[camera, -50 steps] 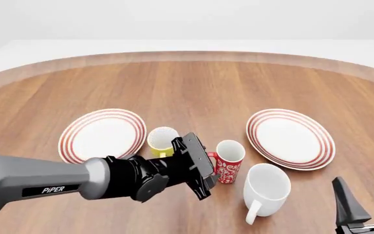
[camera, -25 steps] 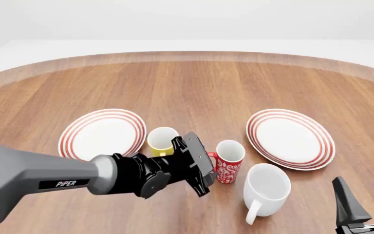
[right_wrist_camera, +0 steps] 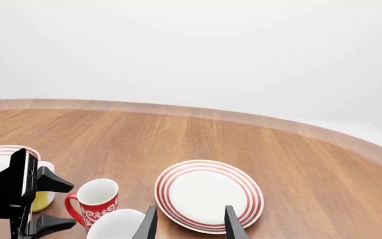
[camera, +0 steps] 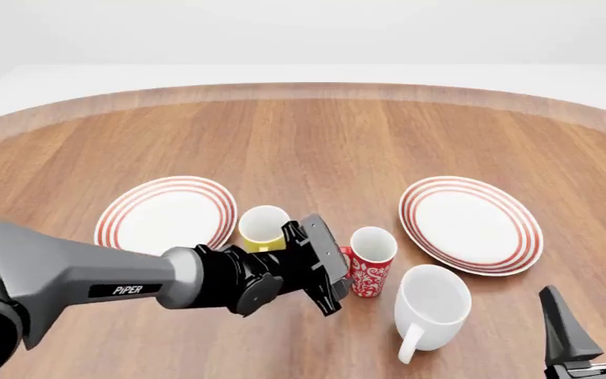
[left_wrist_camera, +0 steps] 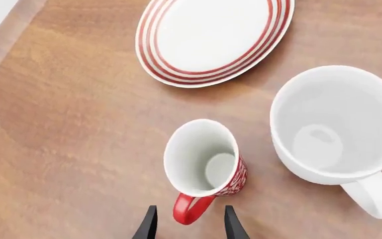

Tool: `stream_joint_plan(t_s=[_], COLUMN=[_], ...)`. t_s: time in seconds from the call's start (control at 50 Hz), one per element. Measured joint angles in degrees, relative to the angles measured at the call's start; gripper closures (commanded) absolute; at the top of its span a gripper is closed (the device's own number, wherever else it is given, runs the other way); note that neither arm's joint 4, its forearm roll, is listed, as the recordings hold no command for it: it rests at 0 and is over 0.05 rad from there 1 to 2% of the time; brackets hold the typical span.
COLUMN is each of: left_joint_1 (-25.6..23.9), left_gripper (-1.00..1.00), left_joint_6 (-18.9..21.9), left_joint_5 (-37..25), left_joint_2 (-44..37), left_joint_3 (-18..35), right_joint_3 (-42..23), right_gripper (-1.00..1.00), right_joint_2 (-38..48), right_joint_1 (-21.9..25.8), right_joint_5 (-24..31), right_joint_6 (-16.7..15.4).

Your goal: Put the red mug on the left plate.

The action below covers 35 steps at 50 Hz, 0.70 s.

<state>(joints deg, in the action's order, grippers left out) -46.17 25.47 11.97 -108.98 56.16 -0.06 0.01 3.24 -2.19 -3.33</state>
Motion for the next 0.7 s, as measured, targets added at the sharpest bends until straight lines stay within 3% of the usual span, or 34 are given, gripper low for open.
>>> stream_joint_plan(t_s=[0.24,0.26,0.7], left_joint_1=[0.3,0.3,0.3], left_gripper=[-1.0,1.0,1.0], left_joint_6=[0.4,0.4,0.4], left_joint_5=[-0.6,-0.6,-0.5], left_joint_2=[-0.7,-0.7,-0.1], left_joint_3=[1.0,1.1,1.2], right_joint_3=[0.0,0.0,0.0], right_gripper=[-1.0,-1.0,-1.0], right_joint_2=[0.0,0.0,0.0], right_joint_1=[0.0,0.0,0.1], right_joint_5=[-0.2,-0.2,-0.4], right_joint_6=[-0.2,-0.2,-0.5])
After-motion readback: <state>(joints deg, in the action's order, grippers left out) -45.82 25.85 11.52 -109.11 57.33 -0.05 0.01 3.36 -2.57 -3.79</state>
